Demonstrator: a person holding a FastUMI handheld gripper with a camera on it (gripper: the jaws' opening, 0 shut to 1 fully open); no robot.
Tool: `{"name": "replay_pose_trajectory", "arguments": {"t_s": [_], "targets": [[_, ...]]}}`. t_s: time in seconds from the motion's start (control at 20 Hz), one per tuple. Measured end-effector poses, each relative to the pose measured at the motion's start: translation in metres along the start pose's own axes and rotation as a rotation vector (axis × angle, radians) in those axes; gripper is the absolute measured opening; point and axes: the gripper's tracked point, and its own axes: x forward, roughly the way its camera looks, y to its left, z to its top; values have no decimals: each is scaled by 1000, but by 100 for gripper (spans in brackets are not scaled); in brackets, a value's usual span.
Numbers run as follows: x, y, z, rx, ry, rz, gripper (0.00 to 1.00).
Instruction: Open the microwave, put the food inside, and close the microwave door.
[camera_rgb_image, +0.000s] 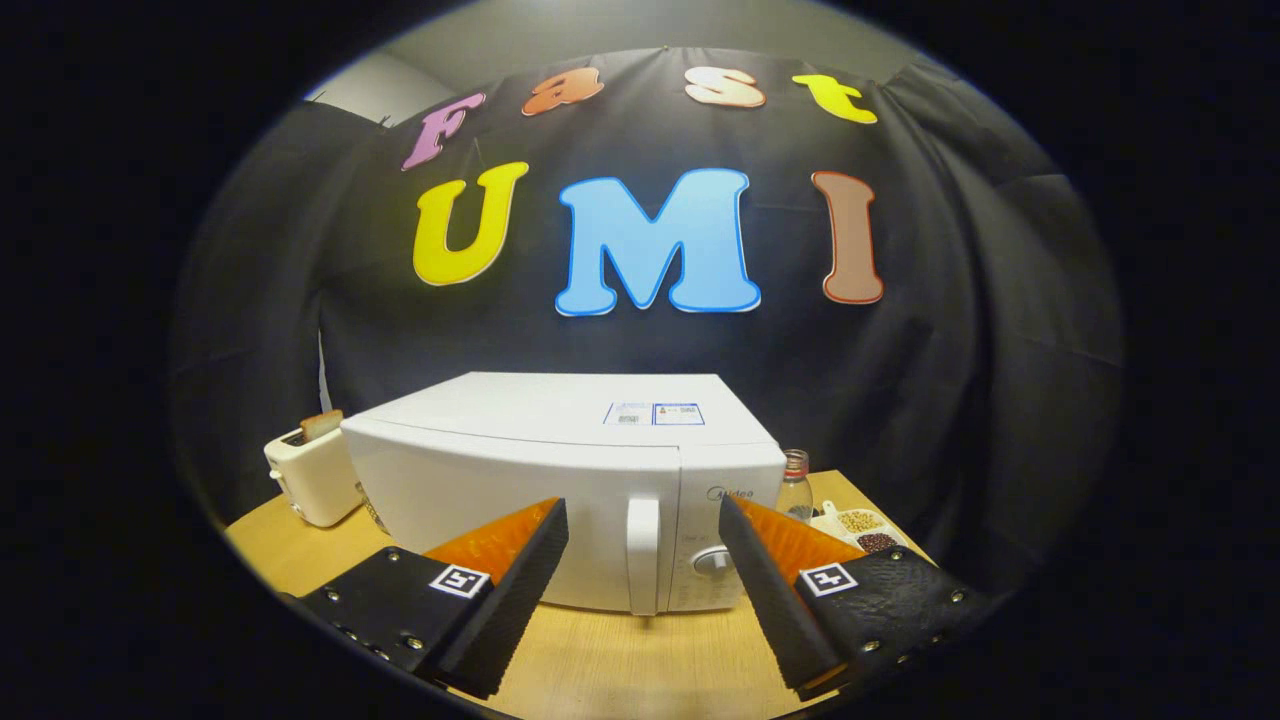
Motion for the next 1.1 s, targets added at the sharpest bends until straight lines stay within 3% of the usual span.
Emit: {"name": "replay_pose_trajectory", "arguments": {"t_s": [0.25,0.35,0.4,0.6,0.8,0.9,1.1], "targets": [[34,2,-36,0,86,18,95],[43,4,-48,-9,114,22,80],[49,6,-51,-18,124,25,78],[56,5,-57,-30,133,3,32],[56,8,-55,-21,137,13,21],[54,6,-56,-29,136,9,6],[53,7,-57,-20,140,4,5]]}}
